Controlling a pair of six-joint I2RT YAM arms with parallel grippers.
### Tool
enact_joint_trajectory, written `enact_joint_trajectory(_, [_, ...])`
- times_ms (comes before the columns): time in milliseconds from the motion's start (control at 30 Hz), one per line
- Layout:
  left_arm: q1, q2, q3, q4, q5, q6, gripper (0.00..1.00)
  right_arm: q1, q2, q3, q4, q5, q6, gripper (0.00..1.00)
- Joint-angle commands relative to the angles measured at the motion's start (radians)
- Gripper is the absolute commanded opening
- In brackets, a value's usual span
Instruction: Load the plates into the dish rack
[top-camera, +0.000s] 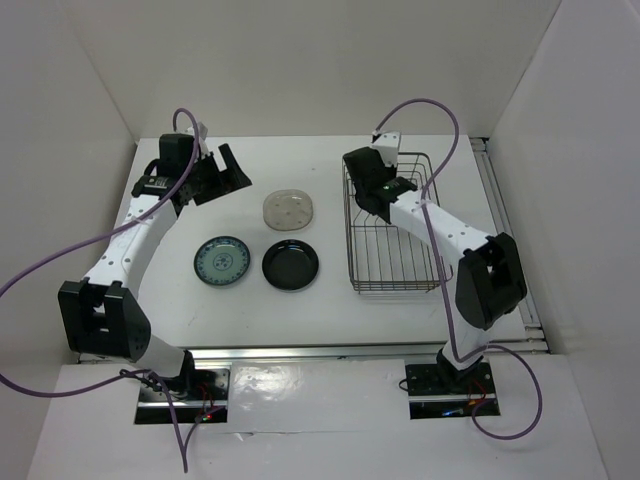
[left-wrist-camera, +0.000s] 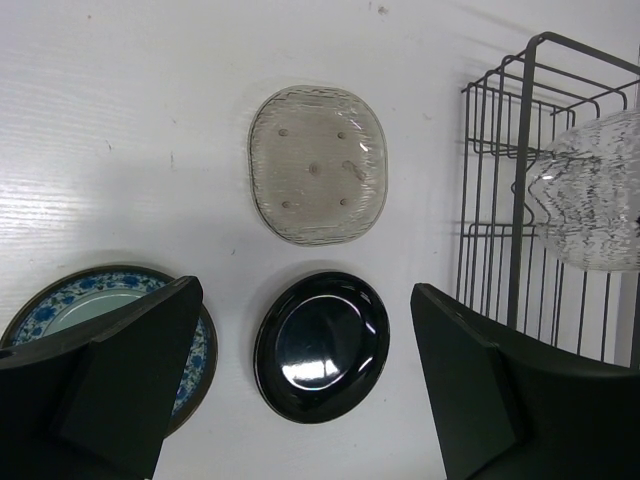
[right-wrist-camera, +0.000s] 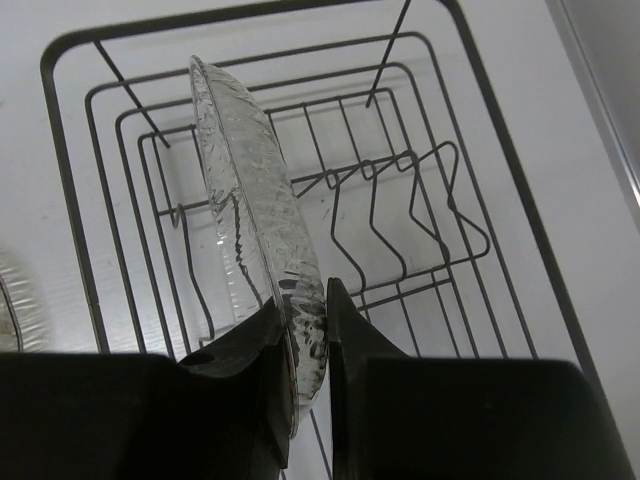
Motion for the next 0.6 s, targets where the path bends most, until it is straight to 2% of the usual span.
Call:
enact_joint_trajectory(0, [0.004, 0.002, 0.029, 0.018, 0.022, -0.011, 1.00, 0.008, 0.034, 0.047, 0.051, -0.016, 0.011, 0.00])
enact_joint_trajectory(200, [0.004, 0.002, 0.029, 0.018, 0.031, -0.011, 1.00, 0.008, 0.056, 0.057, 0.062, -0.036, 0.011, 0.01])
enact_joint_trajectory(233, [0.004, 0.002, 0.029, 0.018, 0.031, -0.011, 1.00, 0.017, 0.056, 0.057, 0.073, -0.036, 0.001, 0.14])
enact_joint_trajectory(300, [0.004, 0.002, 0.029, 0.018, 0.031, -0.011, 1.00, 0.017, 0.056, 0.057, 0.083, -0.036, 0.001, 0.33])
enact_joint_trajectory(333, [0.004, 0.002, 0.029, 0.018, 0.031, -0.011, 1.00, 0.017, 0.056, 0.057, 0.084, -0.027, 0.001, 0.52])
enact_joint_trajectory(367, [0.004, 0.011, 0.029, 0.018, 0.031, -0.011, 1.00, 0.017, 0.065, 0.066, 0.084, -0.027, -0.009, 0.59])
enact_joint_trajectory(467, [0.004, 0.020, 0.029, 0.027, 0.049, -0.011, 1.00, 0.017, 0.088, 0.077, 0.084, -0.027, -0.019, 0.69])
enact_joint_trajectory(567, [0.004, 0.031, 0.020, 0.036, 0.050, -0.011, 1.00, 0.008, 0.111, 0.086, 0.074, -0.027, -0.019, 0.69])
